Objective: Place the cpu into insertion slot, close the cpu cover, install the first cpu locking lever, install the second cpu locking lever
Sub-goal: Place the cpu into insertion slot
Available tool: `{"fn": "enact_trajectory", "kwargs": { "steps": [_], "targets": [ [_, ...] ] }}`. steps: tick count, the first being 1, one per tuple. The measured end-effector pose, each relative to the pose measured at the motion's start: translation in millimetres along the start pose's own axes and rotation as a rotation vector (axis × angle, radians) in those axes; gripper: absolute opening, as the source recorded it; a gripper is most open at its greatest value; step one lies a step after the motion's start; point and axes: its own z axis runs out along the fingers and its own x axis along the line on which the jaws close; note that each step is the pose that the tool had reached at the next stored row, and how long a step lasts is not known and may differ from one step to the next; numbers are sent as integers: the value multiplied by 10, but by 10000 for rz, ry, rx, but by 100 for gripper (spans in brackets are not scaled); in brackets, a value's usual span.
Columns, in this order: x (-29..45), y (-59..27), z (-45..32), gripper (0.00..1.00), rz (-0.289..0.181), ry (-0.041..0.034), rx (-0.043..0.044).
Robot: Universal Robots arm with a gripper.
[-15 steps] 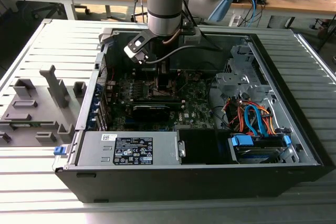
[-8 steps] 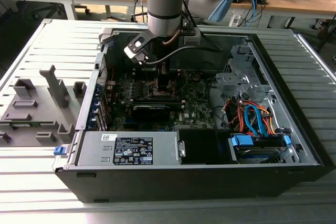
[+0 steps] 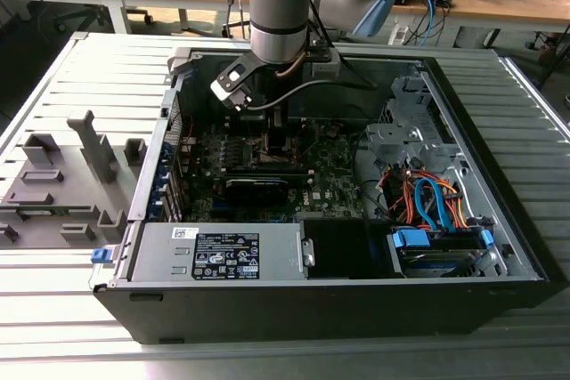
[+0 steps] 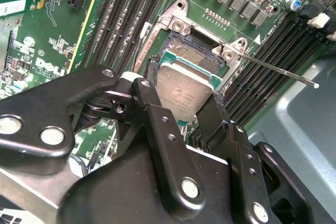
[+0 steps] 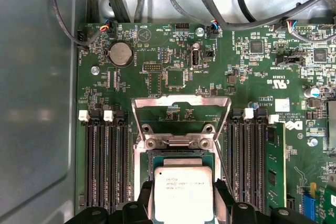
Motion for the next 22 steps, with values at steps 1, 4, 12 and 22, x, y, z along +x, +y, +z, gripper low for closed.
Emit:
{"fn": "enact_trajectory", "kwargs": {
  "steps": [1, 4, 12, 22],
  "targets": [
    [0, 0, 1, 54, 0, 0, 0],
    [0, 0, 6, 54, 0, -1, 1],
    [1, 0, 22, 54, -1, 0, 0],
    [1, -1, 41, 54, 0, 0, 0]
  ]
}}
